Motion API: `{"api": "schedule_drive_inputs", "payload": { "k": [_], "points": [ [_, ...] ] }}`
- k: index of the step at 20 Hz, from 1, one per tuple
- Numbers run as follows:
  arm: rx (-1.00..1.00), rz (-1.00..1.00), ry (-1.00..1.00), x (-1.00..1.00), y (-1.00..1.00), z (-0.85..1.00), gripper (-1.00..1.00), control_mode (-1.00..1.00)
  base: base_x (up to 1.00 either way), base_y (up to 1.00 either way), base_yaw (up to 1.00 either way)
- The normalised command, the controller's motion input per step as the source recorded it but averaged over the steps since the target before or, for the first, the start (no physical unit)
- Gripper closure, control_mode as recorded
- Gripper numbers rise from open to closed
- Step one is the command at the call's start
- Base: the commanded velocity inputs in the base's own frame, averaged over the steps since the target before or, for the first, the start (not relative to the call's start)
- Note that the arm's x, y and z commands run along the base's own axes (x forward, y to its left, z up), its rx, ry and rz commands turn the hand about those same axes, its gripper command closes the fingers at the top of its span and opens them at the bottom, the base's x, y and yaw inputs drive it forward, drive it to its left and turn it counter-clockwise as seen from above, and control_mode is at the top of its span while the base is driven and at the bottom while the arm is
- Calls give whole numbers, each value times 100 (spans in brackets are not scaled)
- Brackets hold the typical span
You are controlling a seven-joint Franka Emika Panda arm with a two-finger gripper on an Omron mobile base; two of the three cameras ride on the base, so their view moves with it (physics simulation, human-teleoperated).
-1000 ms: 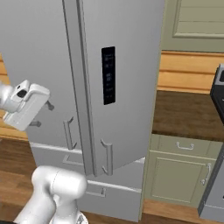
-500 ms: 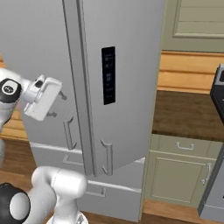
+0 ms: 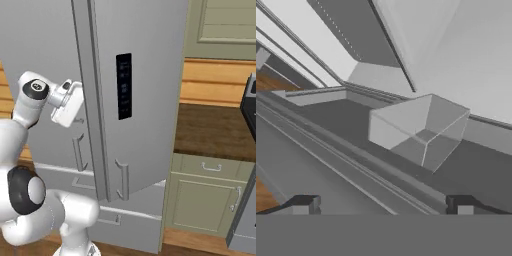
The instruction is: Take the strawberry from the fridge and place it on top of the pancake, located on the dining counter.
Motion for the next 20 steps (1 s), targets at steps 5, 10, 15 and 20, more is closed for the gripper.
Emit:
{"api": "schedule_drive_inputs", "payload": {
  "k": [5, 10, 15, 20],
  "points": [
    [0, -8, 0, -63, -96, 0, -100, -100, 0, 0, 0],
    [0, -7, 0, -56, -100, 0, -100, -100, 0, 0, 0],
    [0, -4, 0, -44, -100, 0, -100, -100, 0, 0, 0],
    [0, 0, 0, -12, -99, 0, -100, -100, 0, 0, 0]
  ]
}}
